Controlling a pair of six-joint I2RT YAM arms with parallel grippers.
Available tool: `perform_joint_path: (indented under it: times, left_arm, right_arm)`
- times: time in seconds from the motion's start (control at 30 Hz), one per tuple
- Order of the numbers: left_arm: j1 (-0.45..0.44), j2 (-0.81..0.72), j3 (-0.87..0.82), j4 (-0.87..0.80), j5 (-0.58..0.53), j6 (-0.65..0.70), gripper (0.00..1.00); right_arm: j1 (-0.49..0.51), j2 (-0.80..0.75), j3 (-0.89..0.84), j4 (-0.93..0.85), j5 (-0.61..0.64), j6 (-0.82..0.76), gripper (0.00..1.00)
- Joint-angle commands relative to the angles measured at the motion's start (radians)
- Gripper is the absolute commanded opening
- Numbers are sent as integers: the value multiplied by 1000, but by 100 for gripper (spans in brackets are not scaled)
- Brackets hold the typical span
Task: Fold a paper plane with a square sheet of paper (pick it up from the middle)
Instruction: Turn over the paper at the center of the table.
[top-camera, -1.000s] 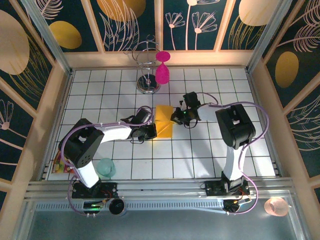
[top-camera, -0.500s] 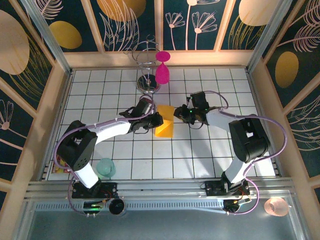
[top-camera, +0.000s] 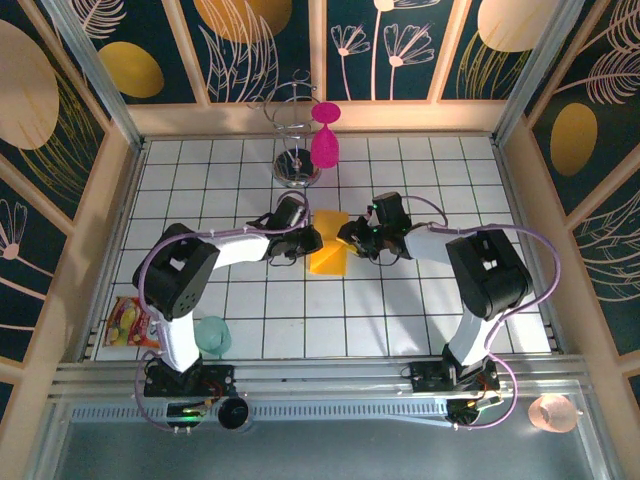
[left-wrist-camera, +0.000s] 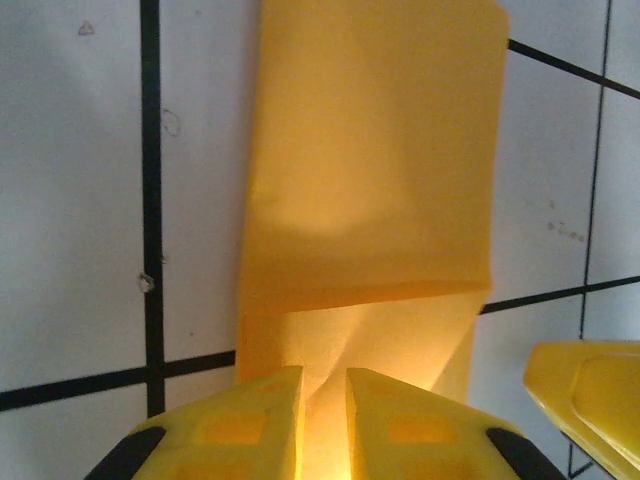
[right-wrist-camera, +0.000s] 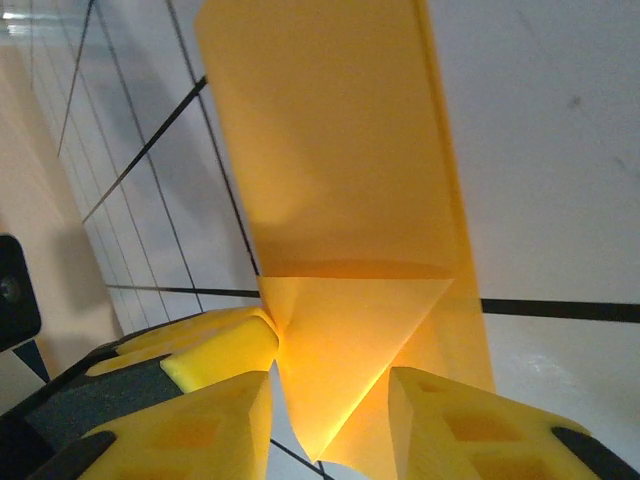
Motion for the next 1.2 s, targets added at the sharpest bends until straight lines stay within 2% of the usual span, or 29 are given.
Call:
perform_joint_path:
  times: [0.0,0.43,0.87,1.17]
  left_arm:
    - [2,24,6,33,15,-25,19]
    - [5,20,-51,19,-21,-99,20]
    - [6,14,-62,45,5,-118,20]
    - [6,6,-57,43,1,-117,21]
  right_arm:
    - [18,13,-11,12,45,62,38]
    - [57,57,5,27,79,126,38]
    - [67,98,23,90,25,112,26]
    - [73,82,-32,192,-24,103,24]
